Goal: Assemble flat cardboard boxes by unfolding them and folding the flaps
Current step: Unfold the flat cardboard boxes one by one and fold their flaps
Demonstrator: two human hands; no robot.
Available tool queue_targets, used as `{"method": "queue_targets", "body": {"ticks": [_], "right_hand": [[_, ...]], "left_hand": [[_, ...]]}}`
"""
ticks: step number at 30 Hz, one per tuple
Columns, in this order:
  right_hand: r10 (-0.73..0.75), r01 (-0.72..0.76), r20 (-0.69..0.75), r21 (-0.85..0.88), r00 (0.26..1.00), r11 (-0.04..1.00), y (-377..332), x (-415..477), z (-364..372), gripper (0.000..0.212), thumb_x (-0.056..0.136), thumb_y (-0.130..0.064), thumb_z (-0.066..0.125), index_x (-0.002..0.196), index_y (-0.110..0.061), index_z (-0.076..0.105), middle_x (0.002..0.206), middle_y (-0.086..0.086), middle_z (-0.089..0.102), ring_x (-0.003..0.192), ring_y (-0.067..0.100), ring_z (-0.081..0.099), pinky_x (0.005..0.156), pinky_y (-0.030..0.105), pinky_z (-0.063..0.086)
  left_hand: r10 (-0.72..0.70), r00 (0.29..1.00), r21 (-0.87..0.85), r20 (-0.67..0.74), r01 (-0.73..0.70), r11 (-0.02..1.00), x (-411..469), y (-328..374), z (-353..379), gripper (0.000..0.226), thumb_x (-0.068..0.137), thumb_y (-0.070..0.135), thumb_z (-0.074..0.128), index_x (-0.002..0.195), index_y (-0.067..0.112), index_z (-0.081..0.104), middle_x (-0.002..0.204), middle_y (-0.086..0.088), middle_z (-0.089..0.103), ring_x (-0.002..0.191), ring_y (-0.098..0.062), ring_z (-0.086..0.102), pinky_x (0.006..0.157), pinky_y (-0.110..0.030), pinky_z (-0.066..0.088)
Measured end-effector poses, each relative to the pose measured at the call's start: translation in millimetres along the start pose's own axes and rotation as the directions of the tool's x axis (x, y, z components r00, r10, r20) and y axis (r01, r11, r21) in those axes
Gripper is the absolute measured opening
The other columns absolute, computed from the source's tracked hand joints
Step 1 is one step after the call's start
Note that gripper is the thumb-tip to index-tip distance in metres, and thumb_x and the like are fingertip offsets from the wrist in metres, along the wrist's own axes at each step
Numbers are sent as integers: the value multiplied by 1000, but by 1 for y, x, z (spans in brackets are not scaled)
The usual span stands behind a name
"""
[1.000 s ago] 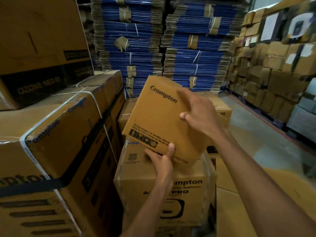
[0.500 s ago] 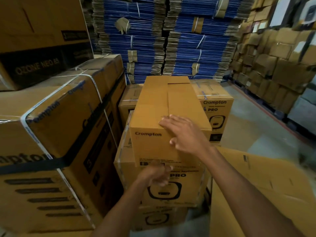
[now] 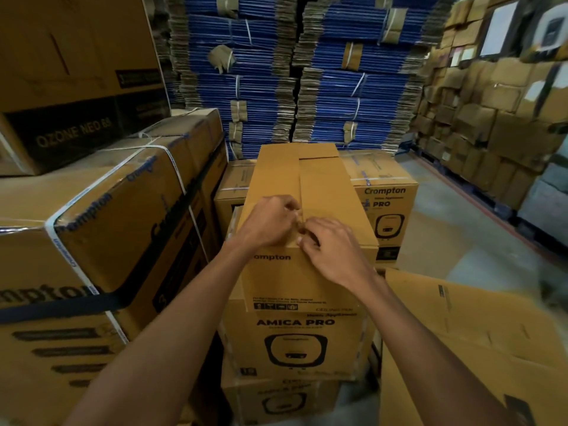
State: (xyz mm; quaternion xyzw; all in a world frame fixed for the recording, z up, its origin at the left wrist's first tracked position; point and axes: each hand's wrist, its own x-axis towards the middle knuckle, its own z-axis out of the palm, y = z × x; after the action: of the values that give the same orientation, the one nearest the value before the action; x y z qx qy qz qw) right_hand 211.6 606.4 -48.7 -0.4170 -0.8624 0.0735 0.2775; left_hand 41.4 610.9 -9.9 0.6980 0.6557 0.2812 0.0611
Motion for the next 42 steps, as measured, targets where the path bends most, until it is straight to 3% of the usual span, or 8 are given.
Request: {"method": "queue_targets", "body": {"ticks": [5,9,13,21,24,31,34,42], "right_hand": [[139,-131,70,-109,988,985,-7,10,-6,32,101,-48,48,129,-35,56,143,-6,53,132,23,42,106,45,29],[271,-262,71,-108,960,959,-13,21,-2,16,90,-44,53,103,-35,53,131,-1,50,126,29,43,106,53,26],[261,-246,47,-216,964,945,-21,27,1,30,90,-38,54,118,-28,56,128,4,55,121,34,50,103,57,34],[204,-157,55,-454,978,877,-30,39,6,43,102,-20,49,144,-19,43,130,12,55,117,46,54,95,64,43],[76,-34,61,-512,995,858,-19,42,-10,39,103,-15,49,142,-18,49,125,11,57,104,38,63,82,50,54],[-42,76,94,-396,995,915,5,46,-59,37,92,-23,71,128,-19,60,108,7,72,86,25,70,71,36,59],[39,1,117,-322,992,947,0,42,-51,40,90,-9,61,129,-19,65,102,6,73,73,19,63,61,25,46],[98,-76,124,-172,987,982,13,52,-75,70,77,-13,69,144,-25,52,94,6,71,79,22,66,72,34,59]], "left_hand": [[20,998,43,67,-22,999,20,-8,23,31,103,19,50,132,11,59,132,-12,63,121,-30,57,100,-42,47],[-60,968,362,245,-34,931,22,-12,33,53,109,38,28,159,19,28,166,-3,27,152,-24,24,121,-52,17],[-72,946,436,315,-77,897,19,-15,30,56,110,40,24,162,21,17,171,1,10,156,-22,11,123,-54,11],[-59,957,386,283,-57,921,18,-17,30,55,109,42,27,161,26,22,171,4,13,156,-21,11,124,-54,8],[-47,965,366,259,-53,929,16,-17,30,56,107,50,25,159,30,27,169,6,17,156,-20,14,123,-55,9],[133,928,239,348,-225,945,23,6,32,59,105,58,28,145,21,49,155,-5,44,141,-23,40,120,-48,20],[33,898,271,439,-167,948,32,24,37,28,103,37,42,106,18,63,133,-12,59,131,-26,46,118,-43,21],[-72,926,99,371,38,994,59,49,30,30,86,46,62,106,23,59,117,0,60,116,-28,52,104,-46,41]]}}
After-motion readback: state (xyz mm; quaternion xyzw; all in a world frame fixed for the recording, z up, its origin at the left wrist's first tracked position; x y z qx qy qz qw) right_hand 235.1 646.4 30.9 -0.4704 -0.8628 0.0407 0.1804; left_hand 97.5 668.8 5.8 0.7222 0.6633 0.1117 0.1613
